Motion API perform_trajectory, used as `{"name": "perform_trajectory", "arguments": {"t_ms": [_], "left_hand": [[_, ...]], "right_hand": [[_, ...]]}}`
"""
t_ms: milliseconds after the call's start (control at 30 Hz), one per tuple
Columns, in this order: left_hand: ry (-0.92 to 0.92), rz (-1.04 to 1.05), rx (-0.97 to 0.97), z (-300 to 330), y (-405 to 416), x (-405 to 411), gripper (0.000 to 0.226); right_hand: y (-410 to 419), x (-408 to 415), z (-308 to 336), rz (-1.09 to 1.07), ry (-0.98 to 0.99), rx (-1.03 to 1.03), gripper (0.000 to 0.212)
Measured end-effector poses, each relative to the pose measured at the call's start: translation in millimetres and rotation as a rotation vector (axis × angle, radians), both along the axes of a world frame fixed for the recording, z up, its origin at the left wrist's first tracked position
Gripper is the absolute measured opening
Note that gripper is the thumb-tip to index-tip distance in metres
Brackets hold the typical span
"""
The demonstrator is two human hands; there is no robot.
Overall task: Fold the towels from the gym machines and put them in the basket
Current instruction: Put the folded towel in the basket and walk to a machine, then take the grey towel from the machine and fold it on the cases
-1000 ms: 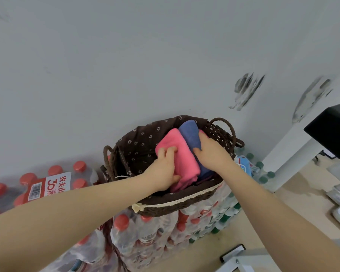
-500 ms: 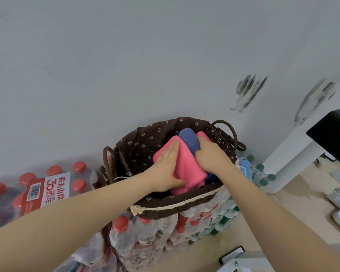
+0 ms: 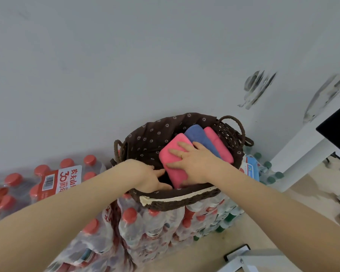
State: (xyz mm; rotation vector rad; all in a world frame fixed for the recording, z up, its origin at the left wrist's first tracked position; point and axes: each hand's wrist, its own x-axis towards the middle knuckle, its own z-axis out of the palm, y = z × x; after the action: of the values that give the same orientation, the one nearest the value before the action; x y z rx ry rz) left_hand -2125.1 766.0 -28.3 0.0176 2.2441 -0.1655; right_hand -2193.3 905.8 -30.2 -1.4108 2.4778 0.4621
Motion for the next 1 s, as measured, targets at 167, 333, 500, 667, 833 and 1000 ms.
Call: {"name": "perform_trajectory", "arguments": {"t_ms": [167,333,500,667,833,1000], "left_hand": [[-0.072,0.201,-0.020,13.5,3.3,-4.3,0.071],[0.277,0.029,-0.077,12.5,-2.1,4.4,0.064],[1.214,-0.218,0.178,20.5,-13.4,27.4,0.041],[1.345,-0.085,0.329,36.2,-39.9,52.5,0.037],[1.319,0.192,0.407,34.4,-70.1,99.5,0.054],[1.237,0.420,0.300,7.6,-118.4,186.3,0.035]], "right_hand": [[-8.4,3.9,-7.1,-0.151,0.113,0.121,0.068],[-7.2,3.7,-5.6,-0.158,0.078,0.070,0.067],[-6.3,8.0,15.5,-0.230,0.004,-0.472,0.043],[-27.9,26.0,43.8,-0.206,-0.046,-0.923,0.024],[-59.7,72.3,60.2,0.005,0.015,-1.087,0.024],[-116.7,147.6,64.6,0.217,-0.088,-0.963,0.025]]}}
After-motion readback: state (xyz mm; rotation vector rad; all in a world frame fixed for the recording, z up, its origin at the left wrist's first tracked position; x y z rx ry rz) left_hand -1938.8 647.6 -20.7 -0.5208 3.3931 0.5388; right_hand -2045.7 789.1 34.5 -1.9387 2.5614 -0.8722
